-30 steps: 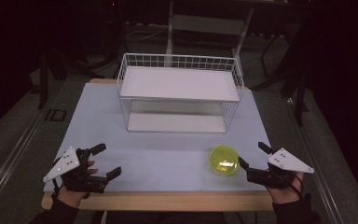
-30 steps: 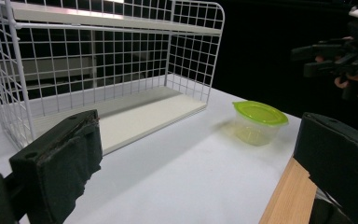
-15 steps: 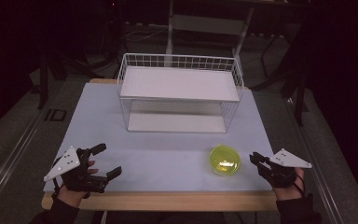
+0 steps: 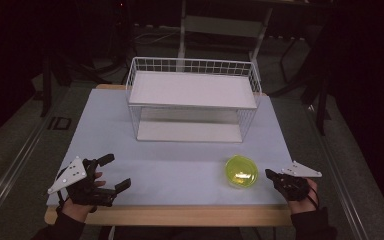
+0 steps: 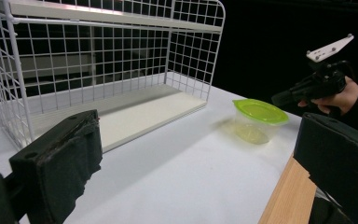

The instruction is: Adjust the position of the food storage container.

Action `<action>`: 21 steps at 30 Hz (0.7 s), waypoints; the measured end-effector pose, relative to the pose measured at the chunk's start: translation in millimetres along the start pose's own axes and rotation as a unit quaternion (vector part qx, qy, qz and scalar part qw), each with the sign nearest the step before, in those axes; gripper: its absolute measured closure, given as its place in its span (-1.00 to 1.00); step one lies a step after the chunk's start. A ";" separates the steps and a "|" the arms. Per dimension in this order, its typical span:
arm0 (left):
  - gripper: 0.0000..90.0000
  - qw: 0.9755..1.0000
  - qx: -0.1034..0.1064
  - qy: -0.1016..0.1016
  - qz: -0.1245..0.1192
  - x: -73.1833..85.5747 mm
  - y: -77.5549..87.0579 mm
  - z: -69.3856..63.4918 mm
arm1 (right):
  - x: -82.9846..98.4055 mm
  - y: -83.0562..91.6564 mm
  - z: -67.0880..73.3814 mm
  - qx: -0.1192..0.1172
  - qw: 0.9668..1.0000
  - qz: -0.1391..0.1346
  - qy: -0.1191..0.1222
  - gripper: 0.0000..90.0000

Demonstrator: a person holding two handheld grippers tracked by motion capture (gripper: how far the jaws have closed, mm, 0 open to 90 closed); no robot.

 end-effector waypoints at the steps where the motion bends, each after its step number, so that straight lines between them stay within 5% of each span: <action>1: -0.96 1.000 0.000 0.000 0.001 0.1 -0.1 0.0 | 0.8 -1.8 0.8 -0.001 1.000 0.002 0.000 1.00; 21: -0.96 1.000 0.000 -0.001 0.003 0.3 -0.5 -0.4 | 8.9 -28.2 28.6 -0.060 0.996 0.047 0.039 1.00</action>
Point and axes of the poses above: each handheld gripper's, and its own axes: y roughly backward along the jaws, x roughly out of its underside, z roughly to its left, the point moved 6 cm from there along -y, roughly forward along the jaws, and after that the axes turned 9 degrees about x, right-handed, at the moved point
